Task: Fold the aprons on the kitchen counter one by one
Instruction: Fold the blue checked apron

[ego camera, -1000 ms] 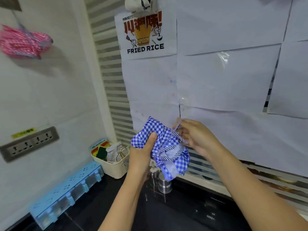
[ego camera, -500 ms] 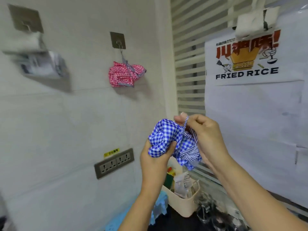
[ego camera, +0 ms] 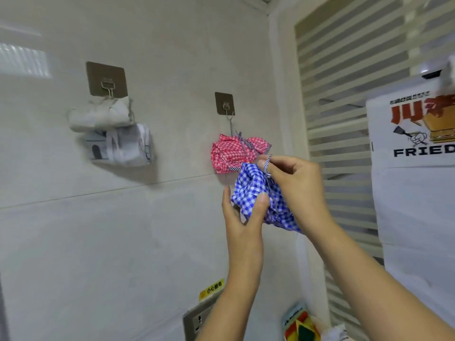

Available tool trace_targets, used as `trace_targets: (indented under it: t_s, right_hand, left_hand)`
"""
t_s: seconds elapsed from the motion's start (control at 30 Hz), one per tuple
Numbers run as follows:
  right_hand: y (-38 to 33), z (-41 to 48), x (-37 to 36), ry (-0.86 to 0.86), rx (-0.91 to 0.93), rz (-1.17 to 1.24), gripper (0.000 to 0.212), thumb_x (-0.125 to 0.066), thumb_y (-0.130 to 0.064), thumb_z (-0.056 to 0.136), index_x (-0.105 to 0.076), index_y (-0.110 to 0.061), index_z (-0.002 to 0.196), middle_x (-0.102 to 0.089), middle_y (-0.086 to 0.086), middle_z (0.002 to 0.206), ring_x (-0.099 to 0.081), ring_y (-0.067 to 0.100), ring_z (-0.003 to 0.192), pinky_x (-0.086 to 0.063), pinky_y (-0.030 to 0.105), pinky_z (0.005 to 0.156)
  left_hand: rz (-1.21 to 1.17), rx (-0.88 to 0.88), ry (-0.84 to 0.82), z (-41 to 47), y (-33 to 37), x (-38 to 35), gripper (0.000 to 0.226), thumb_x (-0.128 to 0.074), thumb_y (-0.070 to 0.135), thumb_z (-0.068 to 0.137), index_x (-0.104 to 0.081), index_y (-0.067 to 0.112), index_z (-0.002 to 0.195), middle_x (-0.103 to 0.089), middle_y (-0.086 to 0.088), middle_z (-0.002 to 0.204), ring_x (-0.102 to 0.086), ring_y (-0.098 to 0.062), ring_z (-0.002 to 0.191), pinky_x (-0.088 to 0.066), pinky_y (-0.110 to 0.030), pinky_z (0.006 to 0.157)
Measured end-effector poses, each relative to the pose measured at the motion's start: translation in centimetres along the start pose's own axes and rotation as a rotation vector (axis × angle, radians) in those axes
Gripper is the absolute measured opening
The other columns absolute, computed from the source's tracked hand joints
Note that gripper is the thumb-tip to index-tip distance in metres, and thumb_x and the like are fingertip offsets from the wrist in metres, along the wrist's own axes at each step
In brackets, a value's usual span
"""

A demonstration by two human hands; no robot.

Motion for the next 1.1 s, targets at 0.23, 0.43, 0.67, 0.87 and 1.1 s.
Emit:
trace_targets:
  t_s: [0.23, 0.43, 0.67, 0.87, 1.1]
  right_hand:
    - [0.6, 8.9, -2.6, -0.080, 0.017, -0.137, 0.008, -0.073, -0.016, 0.083, -0.076, -0.022, 0.080, -0.075, -0.005, 0.084, -0.070, 0.009, 0.082, -0.056, 0.037, 0.086]
    - [1.9, 16.9, -3.5, 0.008, -0.074, -0.198, 0.003, -0.074, -0.012, 0.080, -0.076, -0.013, 0.081, -0.074, 0.004, 0.084, -0.069, 0.016, 0.083, -0.056, 0.041, 0.087]
    - [2.5, 23.7, -6.6, -0.046, 0.025, -0.572, 0.012, -0.065, -0.009, 0.083, -0.077, -0.003, 0.084, -0.073, 0.014, 0.090, -0.065, 0.020, 0.084, -0.048, 0.031, 0.069]
    - [3.7, 27.2, -9.0, -0.183, 0.010, -0.775, 0.020, -0.065, -0.017, 0.087, -0.074, -0.004, 0.099, -0.071, 0.012, 0.104, -0.064, 0.024, 0.099, -0.051, 0.028, 0.081]
    - [3.7, 27.4, -11.3, -0.162, 0.019, -0.837, 0.034, -0.061, -0.015, 0.086, -0.041, -0.010, 0.060, -0.047, 0.004, 0.066, -0.051, 0.024, 0.075, -0.033, 0.025, 0.051]
  left_hand:
    - [0.193, -0.008, 0.045, 9.5, 1.9, 1.0, 0.020, -0.071, 0.024, 0.082, -0.065, 0.013, 0.098, -0.073, -0.002, 0.091, -0.070, -0.019, 0.083, -0.057, -0.041, 0.080]
    - [0.153, 0.006, 0.061, 14.9, 2.0, -0.1, 0.023, -0.069, 0.023, 0.084, -0.066, 0.008, 0.101, -0.073, -0.008, 0.093, -0.071, -0.025, 0.085, -0.058, -0.043, 0.079]
    - [-0.104, 0.244, -0.008, 20.6, 3.6, -0.7, 0.017, -0.063, 0.006, 0.086, -0.063, -0.004, 0.099, -0.071, -0.014, 0.073, -0.068, -0.023, 0.057, -0.057, -0.031, 0.053]
    - [-0.166, 0.308, -0.012, 23.8, 4.0, -0.6, 0.029, -0.061, 0.010, 0.092, -0.057, -0.005, 0.117, -0.067, -0.017, 0.086, -0.067, -0.023, 0.066, -0.059, -0.033, 0.059]
    - [-0.167, 0.299, 0.022, 24.8, 3.8, 0.8, 0.030, -0.063, 0.014, 0.091, -0.058, -0.007, 0.113, -0.069, -0.021, 0.094, -0.070, -0.024, 0.066, -0.059, -0.031, 0.054]
Point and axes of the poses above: each hand's wrist, its own z-axis towards the middle knuckle, its own x-axis out of the back of the hand, y = z × x, the point moved 1 cm from there along z, towards the middle knuckle
